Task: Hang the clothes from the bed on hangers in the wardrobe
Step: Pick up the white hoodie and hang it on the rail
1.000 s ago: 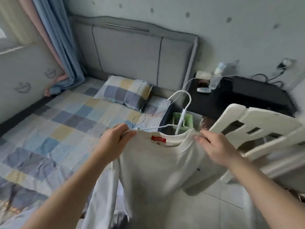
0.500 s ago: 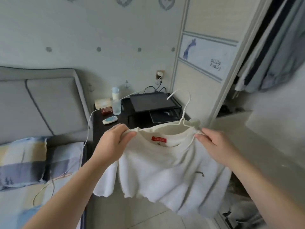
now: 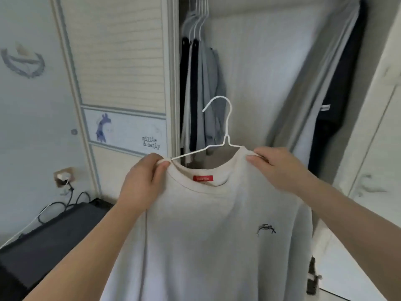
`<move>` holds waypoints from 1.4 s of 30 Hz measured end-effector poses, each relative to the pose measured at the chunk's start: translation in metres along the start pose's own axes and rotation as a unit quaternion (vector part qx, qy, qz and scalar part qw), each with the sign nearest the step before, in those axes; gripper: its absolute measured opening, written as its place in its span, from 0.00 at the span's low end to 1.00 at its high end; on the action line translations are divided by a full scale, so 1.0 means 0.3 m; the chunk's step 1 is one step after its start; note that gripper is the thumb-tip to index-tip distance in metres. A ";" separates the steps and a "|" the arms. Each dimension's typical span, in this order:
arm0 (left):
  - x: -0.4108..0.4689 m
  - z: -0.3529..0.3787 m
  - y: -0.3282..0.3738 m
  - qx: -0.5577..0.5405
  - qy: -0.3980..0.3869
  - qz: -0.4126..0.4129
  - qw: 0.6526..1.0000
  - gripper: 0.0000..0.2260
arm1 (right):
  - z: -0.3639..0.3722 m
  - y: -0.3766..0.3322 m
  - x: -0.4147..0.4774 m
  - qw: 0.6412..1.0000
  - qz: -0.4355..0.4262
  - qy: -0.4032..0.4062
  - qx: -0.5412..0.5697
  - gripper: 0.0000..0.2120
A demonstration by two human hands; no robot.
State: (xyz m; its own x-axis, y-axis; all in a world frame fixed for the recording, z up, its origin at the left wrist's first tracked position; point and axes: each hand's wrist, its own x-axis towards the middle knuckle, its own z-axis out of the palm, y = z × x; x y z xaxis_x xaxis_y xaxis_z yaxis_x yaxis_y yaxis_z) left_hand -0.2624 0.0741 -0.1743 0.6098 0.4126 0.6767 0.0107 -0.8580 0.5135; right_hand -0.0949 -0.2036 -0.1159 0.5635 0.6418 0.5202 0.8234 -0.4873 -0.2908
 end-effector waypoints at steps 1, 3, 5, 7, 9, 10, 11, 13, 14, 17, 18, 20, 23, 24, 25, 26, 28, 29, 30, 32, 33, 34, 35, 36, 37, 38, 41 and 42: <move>0.080 0.033 0.024 -0.009 0.001 0.029 1.000 0.11 | -0.044 0.022 0.032 1.000 0.011 0.014 -0.012 0.21; 0.234 0.096 0.081 -0.032 -0.002 0.081 0.996 0.08 | -0.133 0.067 0.091 0.998 0.030 0.048 -0.026 0.21; 0.375 0.146 0.154 -0.050 -0.003 0.125 0.991 0.08 | -0.219 0.115 0.145 0.995 0.032 0.088 -0.036 0.21; 0.504 0.189 0.231 -0.057 -0.010 0.171 0.984 0.07 | -0.304 0.159 0.195 0.991 0.032 0.118 -0.048 0.21; 0.625 0.239 0.304 -0.051 -0.014 0.208 0.977 0.08 | -0.382 0.205 0.248 0.988 0.036 0.139 -0.062 0.22; 0.681 0.265 0.336 -0.050 -0.014 0.225 0.973 0.08 | -0.418 0.223 0.275 0.986 0.040 0.148 -0.069 0.22; 0.736 0.290 0.371 -0.051 -0.011 0.242 0.969 0.09 | -0.452 0.242 0.306 0.984 0.042 0.159 -0.072 0.22; 0.839 0.331 0.438 -0.051 0.001 0.273 0.961 0.09 | -0.511 0.273 0.371 0.979 0.042 0.186 -0.077 0.22; 0.888 0.349 0.466 -0.049 0.008 0.286 0.957 0.09 | -0.535 0.288 0.401 0.976 0.042 0.199 -0.081 0.22; 1.021 0.404 0.532 -0.037 0.029 0.319 0.946 0.09 | -0.592 0.327 0.483 0.969 0.043 0.221 -0.101 0.22; 1.059 0.424 0.547 -0.033 0.032 0.327 0.944 0.09 | -0.607 0.335 0.509 0.968 0.045 0.220 -0.109 0.22; 1.127 0.464 0.571 -0.036 0.035 0.337 0.940 0.09 | -0.634 0.346 0.558 0.967 0.049 0.217 -0.127 0.22; 1.218 0.524 0.613 -0.060 0.045 0.361 0.929 0.09 | -0.665 0.343 0.631 0.961 0.051 0.215 -0.164 0.22; 1.246 0.546 0.628 -0.064 0.049 0.372 0.925 0.09 | -0.672 0.340 0.655 0.959 0.051 0.213 -0.179 0.22; 1.270 0.566 0.642 -0.069 0.053 0.380 0.921 0.09 | -0.677 0.338 0.679 0.957 0.048 0.209 -0.195 0.22; 1.298 0.586 0.652 -0.078 0.057 0.385 0.918 0.10 | -0.682 0.337 0.703 0.955 0.046 0.205 -0.209 0.22; 1.365 0.621 0.656 -0.095 0.065 0.394 0.912 0.13 | -0.692 0.343 0.749 0.951 0.050 0.201 -0.228 0.22; 1.404 0.636 0.649 -0.097 0.073 0.401 0.908 0.16 | -0.695 0.347 0.774 0.950 0.055 0.200 -0.233 0.22; 1.448 0.651 0.639 -0.097 0.083 0.410 0.903 0.17 | -0.698 0.350 0.801 0.949 0.061 0.199 -0.238 0.22; 1.543 0.684 0.621 -0.105 0.100 0.423 0.894 0.19 | -0.700 0.358 0.855 0.942 0.074 0.204 -0.255 0.21; 1.594 0.701 0.615 -0.116 0.105 0.427 0.891 0.18 | -0.700 0.360 0.884 0.937 0.079 0.210 -0.268 0.21; 1.649 0.718 0.610 -0.129 0.108 0.430 0.887 0.17 | -0.704 0.361 0.914 0.930 0.083 0.218 -0.283 0.21; 1.705 0.734 0.605 -0.144 0.108 0.428 0.886 0.16 | -0.711 0.364 0.942 0.923 0.090 0.226 -0.298 0.21; 1.763 0.751 0.598 -0.161 0.108 0.421 0.886 0.15 | -0.720 0.369 0.966 0.915 0.101 0.234 -0.312 0.20; 1.820 0.765 0.588 -0.178 0.109 0.410 0.888 0.14 | -0.731 0.372 0.987 0.907 0.116 0.241 -0.324 0.20; 1.876 0.780 0.577 -0.195 0.111 0.397 0.890 0.13 | -0.744 0.374 1.004 0.900 0.130 0.249 -0.332 0.19; 2.015 0.830 0.546 -0.238 0.108 0.360 0.896 0.11 | -0.772 0.380 1.042 0.886 0.158 0.268 -0.344 0.20; 2.051 0.848 0.540 -0.251 0.105 0.354 0.895 0.11 | -0.776 0.382 1.055 0.883 0.167 0.272 -0.345 0.20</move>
State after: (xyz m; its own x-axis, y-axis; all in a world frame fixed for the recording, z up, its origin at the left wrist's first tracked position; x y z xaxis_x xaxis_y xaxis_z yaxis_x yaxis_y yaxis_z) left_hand 0.3160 0.1110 0.1911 0.1595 -0.0857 0.9835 -0.7088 -0.7033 0.0537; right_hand 0.1622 -0.1943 0.2023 0.4969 0.1066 0.8612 0.2757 -0.9604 -0.0402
